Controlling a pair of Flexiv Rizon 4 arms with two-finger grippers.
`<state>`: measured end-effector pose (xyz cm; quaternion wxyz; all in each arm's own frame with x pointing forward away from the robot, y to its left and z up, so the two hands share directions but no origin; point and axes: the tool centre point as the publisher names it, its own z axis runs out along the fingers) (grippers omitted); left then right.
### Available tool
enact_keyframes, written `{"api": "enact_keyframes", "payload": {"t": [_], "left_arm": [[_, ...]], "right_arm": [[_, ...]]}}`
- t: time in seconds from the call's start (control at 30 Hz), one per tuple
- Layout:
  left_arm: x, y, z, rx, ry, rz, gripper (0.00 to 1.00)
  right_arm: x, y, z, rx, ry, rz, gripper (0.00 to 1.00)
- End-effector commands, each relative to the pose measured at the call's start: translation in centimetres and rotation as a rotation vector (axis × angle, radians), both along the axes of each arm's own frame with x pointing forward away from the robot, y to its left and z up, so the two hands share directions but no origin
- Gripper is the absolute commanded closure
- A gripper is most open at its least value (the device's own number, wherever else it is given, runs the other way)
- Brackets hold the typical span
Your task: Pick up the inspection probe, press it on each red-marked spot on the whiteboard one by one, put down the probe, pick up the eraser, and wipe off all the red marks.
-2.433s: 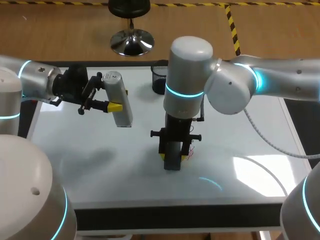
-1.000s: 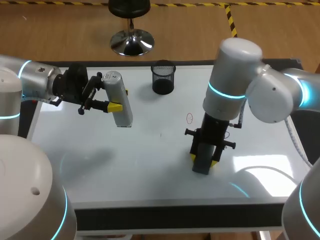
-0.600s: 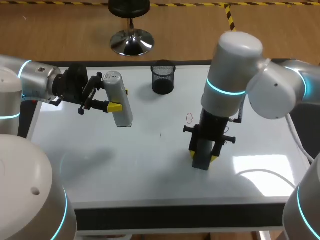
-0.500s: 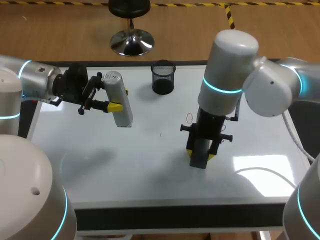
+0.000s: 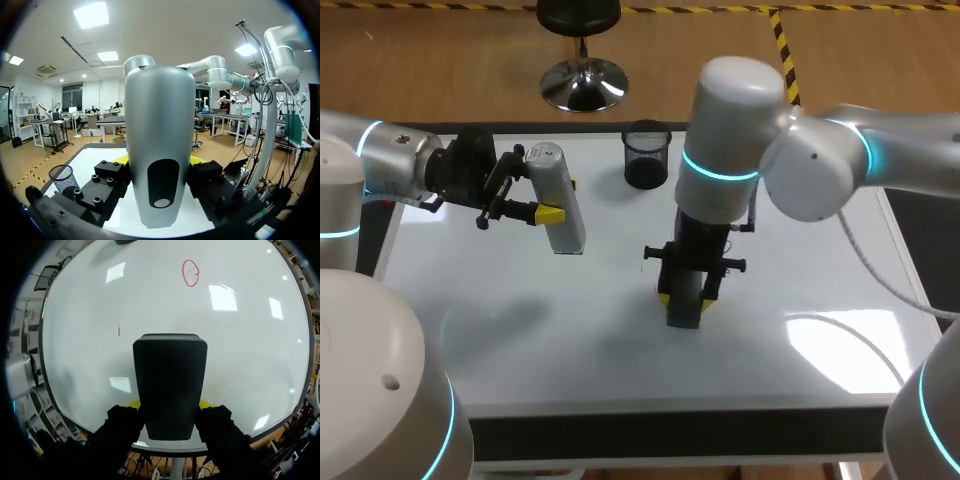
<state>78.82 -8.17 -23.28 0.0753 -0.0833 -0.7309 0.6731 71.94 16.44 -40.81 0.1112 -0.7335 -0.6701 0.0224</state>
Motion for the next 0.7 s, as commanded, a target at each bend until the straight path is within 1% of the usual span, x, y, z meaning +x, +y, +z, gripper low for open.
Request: {"api": "enact_keyframes", "payload": {"t": [0.03, 0.23, 0.33, 0.4, 0.53, 0.6, 0.7], "left_arm": [[0.2, 0.0, 0.1, -0.001, 0.001, -0.005, 1.0], [0.2, 0.0, 0.1, -0.001, 0.001, -0.005, 1.0], [0.2, 0.0, 0.1, -0.001, 0.001, -0.005, 1.0], [0.2, 0.0, 0.1, -0.001, 0.001, -0.005, 1.0], [0.2, 0.0, 0.1, -0.001, 0.001, -0.005, 1.0], [0.2, 0.0, 0.1, -0.001, 0.001, -0.005, 1.0], [0.2, 0.0, 0.1, -0.001, 0.001, -0.005, 1.0]], "right_arm": [[1.3, 1.6, -1.0, -0.024, 0.026, 0.027, 1.0], [1.9, 1.8, -1.6, -0.014, 0.036, 0.045, 1.0], [2.0, 1.4, -1.8, -0.01, 0.04, 0.044, 1.0], [1.9, 0.9, -2.0, -0.014, 0.053, 0.031, 1.0], [1.8, -0.1, -2.2, -0.005, 0.059, 0.011, 1.0], [1.7, -0.7, -2.3, 0.018, 0.053, 0.001, 1.0], [1.5, -1.4, -2.4, 0.016, 0.065, -0.019, 1.0]]}}
